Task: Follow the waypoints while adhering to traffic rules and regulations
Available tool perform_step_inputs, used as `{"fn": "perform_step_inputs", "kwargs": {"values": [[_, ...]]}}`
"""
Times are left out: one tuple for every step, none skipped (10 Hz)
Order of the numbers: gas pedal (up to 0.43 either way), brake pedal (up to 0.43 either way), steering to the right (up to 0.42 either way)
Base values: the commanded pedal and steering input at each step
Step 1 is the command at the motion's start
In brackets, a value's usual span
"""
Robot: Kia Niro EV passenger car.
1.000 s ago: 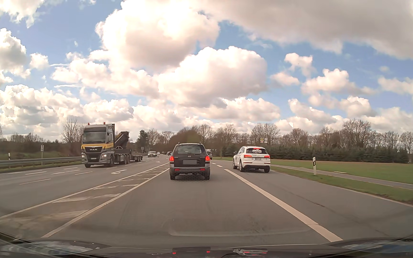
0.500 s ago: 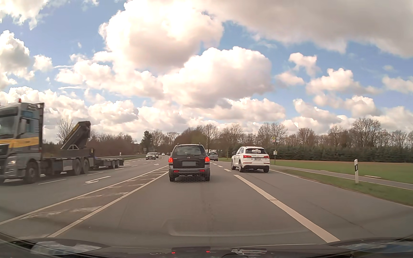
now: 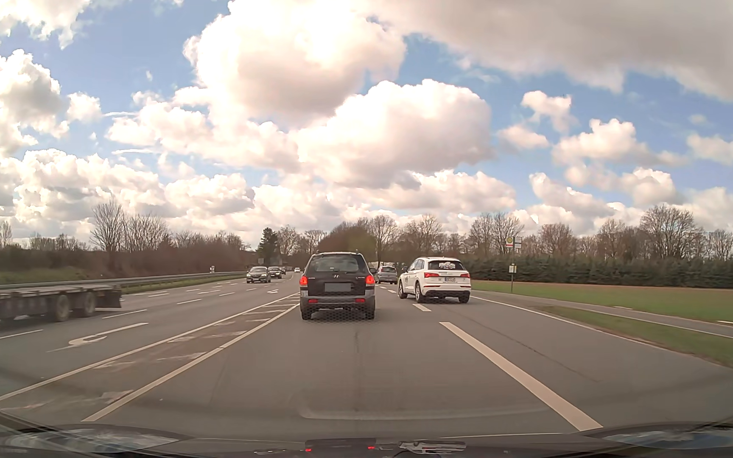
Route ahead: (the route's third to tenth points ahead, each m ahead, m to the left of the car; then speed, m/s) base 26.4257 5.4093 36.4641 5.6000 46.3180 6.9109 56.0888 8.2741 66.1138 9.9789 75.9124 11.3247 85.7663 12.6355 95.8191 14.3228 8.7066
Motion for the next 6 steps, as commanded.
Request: {"fn": "perform_step_inputs", "kwargs": {"values": [[0.047,0.000,-0.018],[0.047,0.000,-0.018],[0.067,0.000,-0.017],[0.079,0.000,-0.015],[0.087,0.000,-0.012],[0.110,0.000,-0.011]]}}
